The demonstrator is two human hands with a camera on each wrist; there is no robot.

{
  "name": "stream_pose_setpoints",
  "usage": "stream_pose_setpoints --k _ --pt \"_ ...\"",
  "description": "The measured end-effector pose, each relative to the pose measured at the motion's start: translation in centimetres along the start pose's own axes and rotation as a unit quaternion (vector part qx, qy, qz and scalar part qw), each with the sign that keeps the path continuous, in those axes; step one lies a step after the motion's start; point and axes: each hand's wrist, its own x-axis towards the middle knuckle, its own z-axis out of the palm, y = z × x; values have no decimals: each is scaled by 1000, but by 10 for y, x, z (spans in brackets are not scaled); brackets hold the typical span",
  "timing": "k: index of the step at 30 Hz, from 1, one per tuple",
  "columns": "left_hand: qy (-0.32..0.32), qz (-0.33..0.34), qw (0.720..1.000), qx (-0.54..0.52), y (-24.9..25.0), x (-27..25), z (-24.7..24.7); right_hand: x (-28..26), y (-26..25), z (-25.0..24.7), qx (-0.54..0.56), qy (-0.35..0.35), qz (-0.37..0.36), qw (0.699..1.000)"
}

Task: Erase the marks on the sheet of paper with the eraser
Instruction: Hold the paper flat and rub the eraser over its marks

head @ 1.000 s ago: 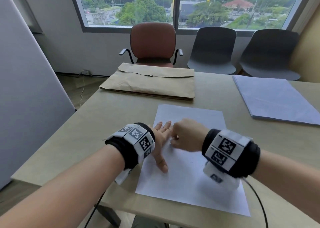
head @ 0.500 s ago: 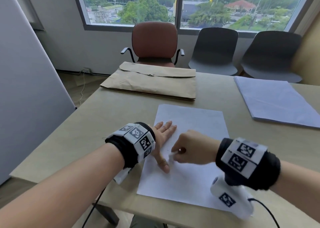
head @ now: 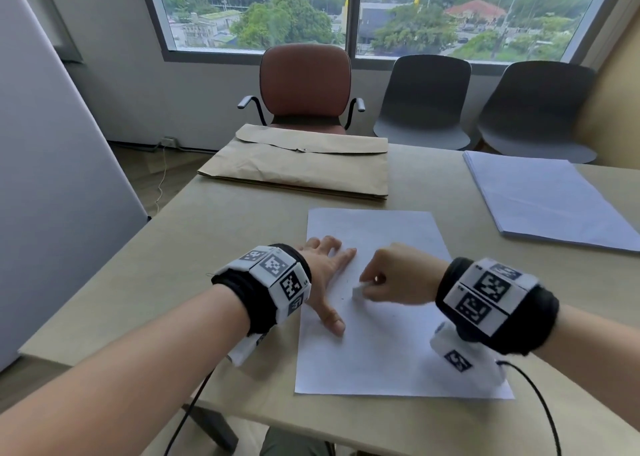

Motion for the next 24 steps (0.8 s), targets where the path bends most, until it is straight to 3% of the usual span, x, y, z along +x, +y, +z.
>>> stream_pose_setpoints --k 3,8,10,13,15,19,24 --pt "-4 -2 1000 -1 -1 2 4 8 3 -5 -17 62 76 995" --pt "-18 -12 1000 -21 -4 8 7 -8 -35 5 -23 -9 -37 999" --pt "-23 -15 999 -19 -4 8 7 -1 -25 -1 -34 -16 -16 999" --pt "-21 -11 1000 -9 -3 5 6 13 -5 -8 -25 41 76 996" --pt "-15 -6 1000 -2 -1 2 4 10 -11 -3 -22 50 57 997" --pt "-10 -4 1000 -1 1 1 5 -2 -31 5 -10 1 -34 999" --pt "-2 4 1000 3 2 -2 4 14 -8 -8 -1 40 35 999"
